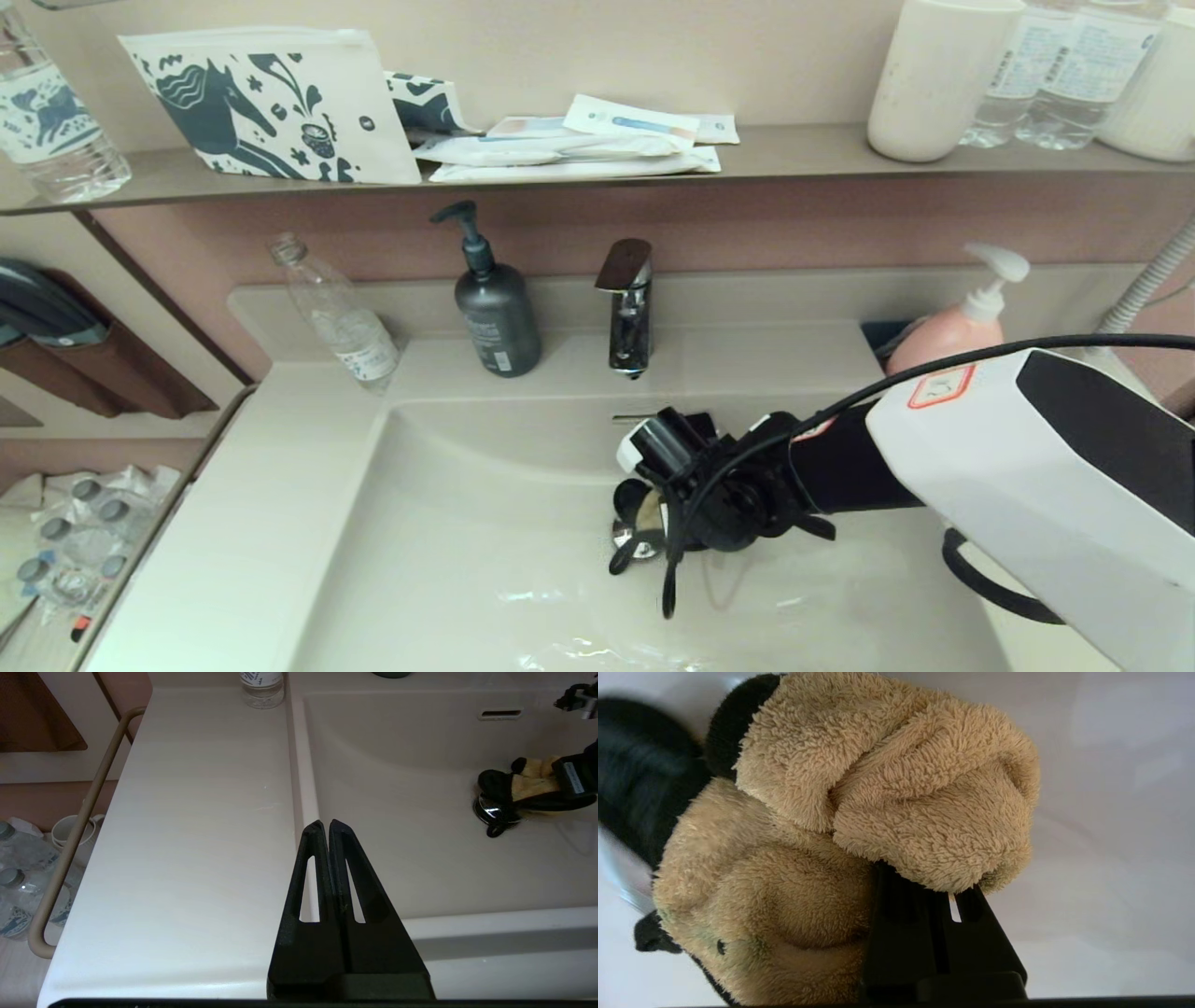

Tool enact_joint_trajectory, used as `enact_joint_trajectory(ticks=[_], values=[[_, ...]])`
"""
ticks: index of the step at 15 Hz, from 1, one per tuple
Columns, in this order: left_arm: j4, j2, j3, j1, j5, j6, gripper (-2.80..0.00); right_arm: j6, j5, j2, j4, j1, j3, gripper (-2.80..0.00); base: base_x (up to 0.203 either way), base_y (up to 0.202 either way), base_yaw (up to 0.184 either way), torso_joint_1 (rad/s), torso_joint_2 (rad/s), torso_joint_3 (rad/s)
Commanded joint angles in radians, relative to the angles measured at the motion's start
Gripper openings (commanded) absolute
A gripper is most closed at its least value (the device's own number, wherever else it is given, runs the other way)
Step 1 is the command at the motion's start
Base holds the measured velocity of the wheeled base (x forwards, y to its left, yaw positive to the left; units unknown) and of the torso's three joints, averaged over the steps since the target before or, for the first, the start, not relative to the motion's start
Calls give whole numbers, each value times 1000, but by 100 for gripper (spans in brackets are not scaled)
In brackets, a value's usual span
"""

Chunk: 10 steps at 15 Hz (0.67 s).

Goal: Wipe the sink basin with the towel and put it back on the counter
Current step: Wipe the sink

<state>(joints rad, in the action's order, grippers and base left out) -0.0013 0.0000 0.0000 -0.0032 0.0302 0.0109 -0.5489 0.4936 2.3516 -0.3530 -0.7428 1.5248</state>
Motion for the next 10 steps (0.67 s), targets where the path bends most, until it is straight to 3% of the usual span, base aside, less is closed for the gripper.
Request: enact_joint_trajectory(ticks=[1,5,10], values=[[0,2,0,0,0,0,-280,-3,-1,-32,-5,6,-71,-280,0,0,0,0,0,0],[0,2,0,0,0,0,-280,-6,-19,-69,-7,4,-185,-280,0,0,0,0,0,0],[0,2,0,0,0,0,-280,-61,-95,-32,2,-117,-193,-280,0,0,0,0,0,0]])
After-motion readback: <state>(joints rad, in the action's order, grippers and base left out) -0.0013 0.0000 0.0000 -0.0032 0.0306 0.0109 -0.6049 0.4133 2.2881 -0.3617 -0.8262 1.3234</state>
